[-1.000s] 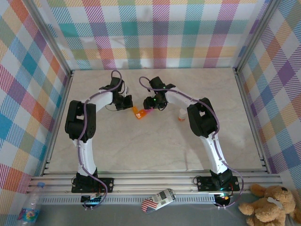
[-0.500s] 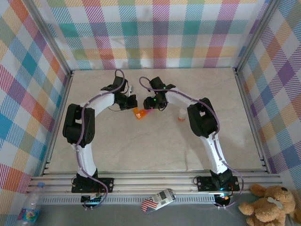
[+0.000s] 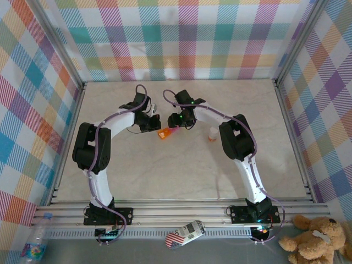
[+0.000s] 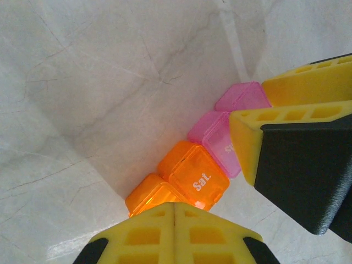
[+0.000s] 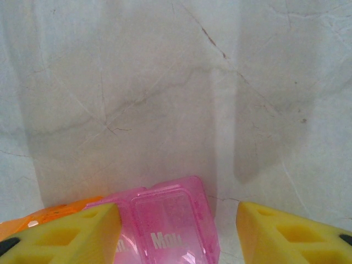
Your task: Sort the pills into containers
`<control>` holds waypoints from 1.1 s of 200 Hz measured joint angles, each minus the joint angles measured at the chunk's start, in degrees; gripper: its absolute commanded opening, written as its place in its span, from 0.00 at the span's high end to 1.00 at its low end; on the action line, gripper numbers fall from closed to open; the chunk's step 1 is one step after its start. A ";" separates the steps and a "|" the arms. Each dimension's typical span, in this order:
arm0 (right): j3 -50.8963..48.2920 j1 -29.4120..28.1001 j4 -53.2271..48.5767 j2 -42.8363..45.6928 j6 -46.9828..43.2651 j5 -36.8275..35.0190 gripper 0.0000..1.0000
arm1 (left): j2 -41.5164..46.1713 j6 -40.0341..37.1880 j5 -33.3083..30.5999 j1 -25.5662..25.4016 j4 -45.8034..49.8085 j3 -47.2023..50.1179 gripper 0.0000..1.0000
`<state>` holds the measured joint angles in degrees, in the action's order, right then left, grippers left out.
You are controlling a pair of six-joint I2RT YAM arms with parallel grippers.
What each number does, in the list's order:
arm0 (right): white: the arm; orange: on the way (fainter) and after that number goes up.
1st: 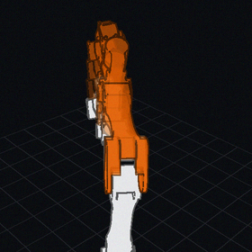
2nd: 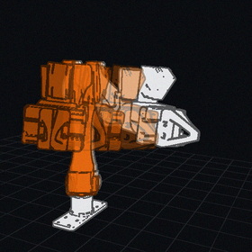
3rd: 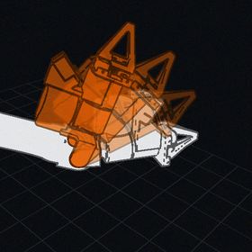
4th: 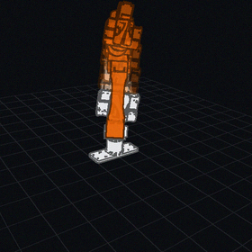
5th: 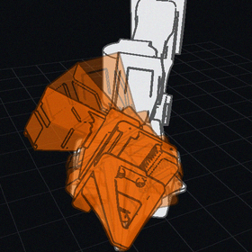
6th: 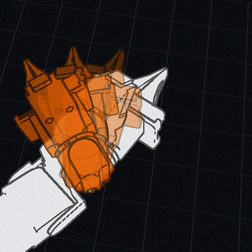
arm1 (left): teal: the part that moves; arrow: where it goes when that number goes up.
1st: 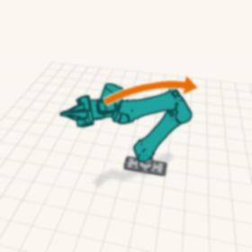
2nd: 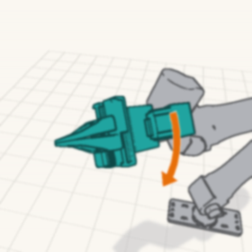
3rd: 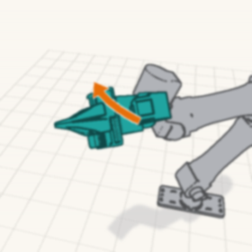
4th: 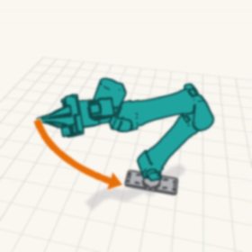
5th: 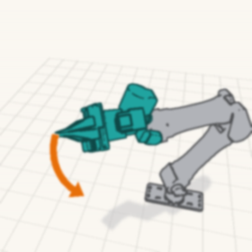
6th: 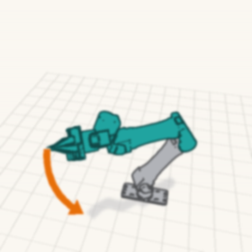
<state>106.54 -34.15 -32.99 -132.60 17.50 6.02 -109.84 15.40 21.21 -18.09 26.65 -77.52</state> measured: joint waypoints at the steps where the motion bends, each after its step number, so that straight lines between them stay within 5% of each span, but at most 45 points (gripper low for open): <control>1: 0.00 0.00 0.00 0.00 0.00 0.00 0.42 | 0.00 0.00 0.00 -0.02 -0.02 0.00 1.00; 220: 0.00 0.00 -0.02 0.00 0.00 0.02 0.42 | -0.24 -0.02 -1.53 -4.39 -0.90 3.23 1.00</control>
<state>106.54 -34.15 -33.01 -132.60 17.50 6.04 -110.08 15.38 19.68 -22.48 25.76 -74.28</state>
